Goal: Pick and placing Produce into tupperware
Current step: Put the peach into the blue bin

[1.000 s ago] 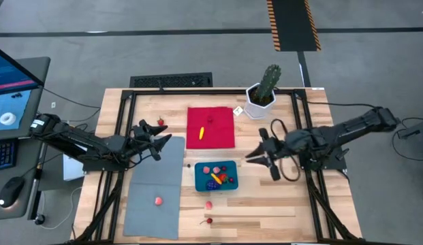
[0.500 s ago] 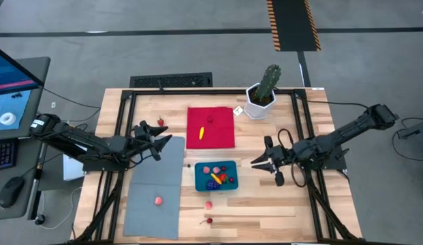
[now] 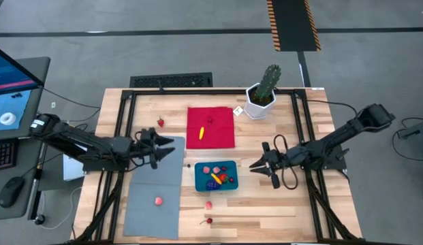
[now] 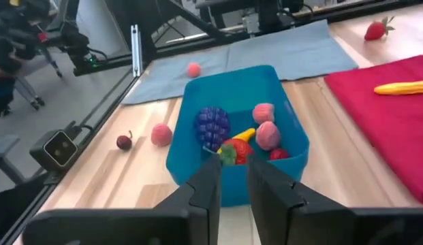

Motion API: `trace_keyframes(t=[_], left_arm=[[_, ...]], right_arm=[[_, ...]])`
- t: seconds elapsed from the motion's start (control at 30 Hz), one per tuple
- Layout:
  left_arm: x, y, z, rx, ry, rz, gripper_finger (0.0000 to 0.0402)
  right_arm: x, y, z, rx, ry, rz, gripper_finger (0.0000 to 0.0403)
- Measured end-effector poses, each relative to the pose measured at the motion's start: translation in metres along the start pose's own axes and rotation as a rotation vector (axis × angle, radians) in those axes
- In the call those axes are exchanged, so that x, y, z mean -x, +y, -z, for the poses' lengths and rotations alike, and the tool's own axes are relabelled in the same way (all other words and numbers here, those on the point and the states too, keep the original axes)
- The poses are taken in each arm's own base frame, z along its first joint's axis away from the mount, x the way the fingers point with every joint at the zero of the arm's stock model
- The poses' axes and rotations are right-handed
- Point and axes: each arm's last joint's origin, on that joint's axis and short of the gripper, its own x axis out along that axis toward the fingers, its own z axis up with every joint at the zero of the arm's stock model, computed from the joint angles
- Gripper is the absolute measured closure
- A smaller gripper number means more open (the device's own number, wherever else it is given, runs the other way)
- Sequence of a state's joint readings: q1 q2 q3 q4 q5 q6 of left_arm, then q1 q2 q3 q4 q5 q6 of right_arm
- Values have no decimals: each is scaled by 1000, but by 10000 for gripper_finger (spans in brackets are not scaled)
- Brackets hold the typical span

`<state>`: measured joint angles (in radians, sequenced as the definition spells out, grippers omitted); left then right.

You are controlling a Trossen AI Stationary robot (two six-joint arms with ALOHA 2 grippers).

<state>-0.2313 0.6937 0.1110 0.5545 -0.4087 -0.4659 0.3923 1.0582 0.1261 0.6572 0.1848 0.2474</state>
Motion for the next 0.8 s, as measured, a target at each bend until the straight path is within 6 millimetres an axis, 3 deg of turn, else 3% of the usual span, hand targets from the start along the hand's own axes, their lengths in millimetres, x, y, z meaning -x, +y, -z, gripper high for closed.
trace_keyframes(t=[0.27,0.5,0.7,0.8], left_arm=[[1,-11,4,368,142,29,182],[10,-34,10,423,190,48,182],[16,-76,11,363,122,192,177],[16,-97,16,340,140,183,178]], right_arm=[[-5,0,3,-10,3,1,310],[-7,0,7,-33,24,7,310],[-10,-1,10,-34,41,11,310],[-10,0,10,-35,34,9,310]])
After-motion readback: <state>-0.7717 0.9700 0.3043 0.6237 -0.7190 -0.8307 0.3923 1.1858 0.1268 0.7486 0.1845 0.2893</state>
